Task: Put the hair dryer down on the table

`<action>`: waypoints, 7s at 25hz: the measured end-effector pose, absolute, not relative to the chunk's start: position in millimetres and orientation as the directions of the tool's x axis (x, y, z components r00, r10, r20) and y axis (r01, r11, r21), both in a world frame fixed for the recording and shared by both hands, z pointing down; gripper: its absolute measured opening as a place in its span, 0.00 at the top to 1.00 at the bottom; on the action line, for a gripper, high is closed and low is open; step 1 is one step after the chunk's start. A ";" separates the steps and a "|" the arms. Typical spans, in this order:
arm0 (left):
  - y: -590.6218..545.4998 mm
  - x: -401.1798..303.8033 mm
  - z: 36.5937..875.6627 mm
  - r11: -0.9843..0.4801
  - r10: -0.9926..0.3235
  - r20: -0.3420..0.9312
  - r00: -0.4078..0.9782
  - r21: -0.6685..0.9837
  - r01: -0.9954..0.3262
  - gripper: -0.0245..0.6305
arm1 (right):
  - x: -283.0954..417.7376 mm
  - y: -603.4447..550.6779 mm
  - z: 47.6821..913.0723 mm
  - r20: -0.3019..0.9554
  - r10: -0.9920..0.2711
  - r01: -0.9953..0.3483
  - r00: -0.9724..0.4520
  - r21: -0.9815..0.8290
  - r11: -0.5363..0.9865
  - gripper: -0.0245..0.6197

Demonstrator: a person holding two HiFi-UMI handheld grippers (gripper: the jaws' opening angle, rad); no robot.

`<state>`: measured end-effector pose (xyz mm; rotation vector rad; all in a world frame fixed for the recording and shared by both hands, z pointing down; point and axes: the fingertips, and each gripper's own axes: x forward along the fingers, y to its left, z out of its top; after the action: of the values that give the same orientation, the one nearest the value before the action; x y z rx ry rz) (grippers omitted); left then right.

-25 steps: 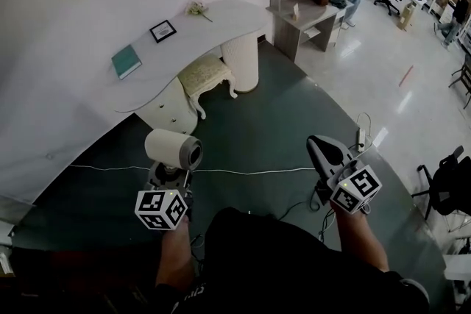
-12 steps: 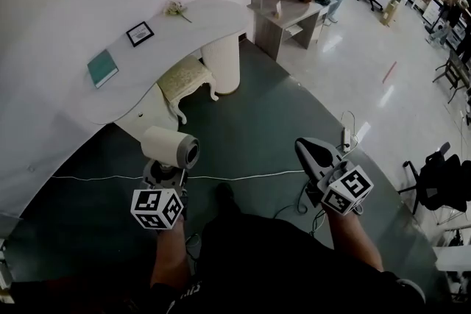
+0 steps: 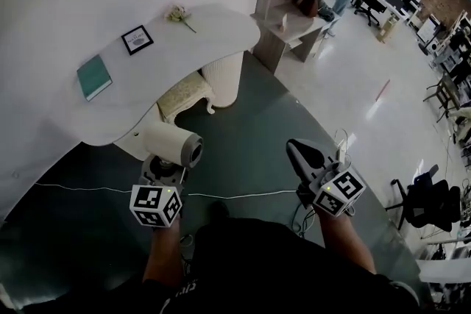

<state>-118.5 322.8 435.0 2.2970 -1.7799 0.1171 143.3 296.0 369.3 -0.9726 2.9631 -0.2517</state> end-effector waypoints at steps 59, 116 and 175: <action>-115.9 -99.6 429.8 -0.166 -0.945 0.266 0.192 0.117 -0.979 0.64 | 137.0 -149.7 409.7 0.025 -0.454 -0.442 -0.891 -0.279 0.853 0.95; -430.9 -235.8 608.2 -0.100 -0.754 0.606 0.253 0.275 -0.956 0.64 | -67.1 -444.0 465.8 0.214 -0.300 -0.361 -0.930 -0.365 0.858 0.95; -459.8 -233.5 653.6 -0.123 -0.636 0.761 0.132 0.069 -0.990 0.55 | 3.6 -467.7 474.9 0.204 -0.276 -0.334 -0.939 -0.361 0.871 0.95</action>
<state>-233.5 -459.8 653.6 1.8281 -1.5642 0.7792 3.6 -467.7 474.9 -0.5216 3.1790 -0.6556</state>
